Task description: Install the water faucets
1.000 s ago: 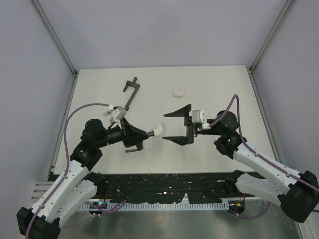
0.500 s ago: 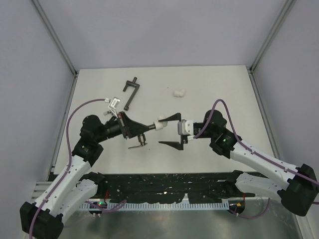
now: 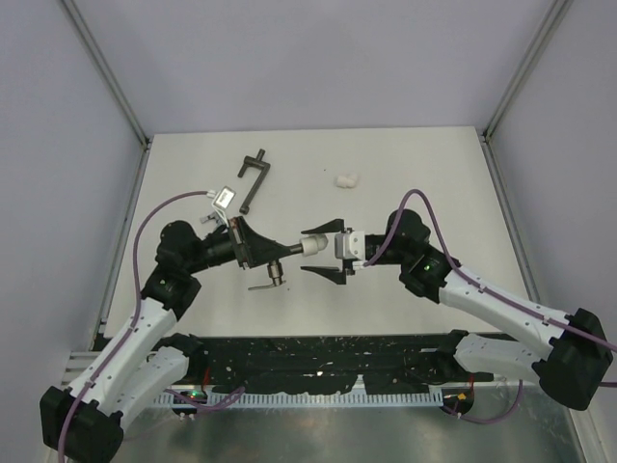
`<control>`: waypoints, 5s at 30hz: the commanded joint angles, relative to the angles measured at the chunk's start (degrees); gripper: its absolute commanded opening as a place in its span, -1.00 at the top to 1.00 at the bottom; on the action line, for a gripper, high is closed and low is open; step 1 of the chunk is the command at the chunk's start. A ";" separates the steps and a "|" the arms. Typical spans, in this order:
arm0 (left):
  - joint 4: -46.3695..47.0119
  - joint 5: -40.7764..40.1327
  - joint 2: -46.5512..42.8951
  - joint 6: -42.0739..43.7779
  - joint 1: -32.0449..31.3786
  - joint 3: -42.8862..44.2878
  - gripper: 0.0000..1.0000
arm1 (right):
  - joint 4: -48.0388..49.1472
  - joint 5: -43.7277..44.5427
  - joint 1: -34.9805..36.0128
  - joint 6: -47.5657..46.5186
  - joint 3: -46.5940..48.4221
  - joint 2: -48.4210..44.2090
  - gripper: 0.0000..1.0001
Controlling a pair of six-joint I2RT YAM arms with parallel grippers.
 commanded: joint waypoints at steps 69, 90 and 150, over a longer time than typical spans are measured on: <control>0.07 0.05 -5.44 26.98 3.05 6.70 -0.38 | 13.60 -1.23 0.67 42.44 4.50 3.09 0.90; 1.75 -13.50 -18.98 8.86 4.11 -7.72 -0.71 | 17.73 4.40 -0.03 43.84 2.57 1.06 0.90; -21.09 -12.52 -18.45 33.05 4.02 2.56 1.00 | 19.74 11.09 -7.33 34.40 -3.22 -1.83 -0.91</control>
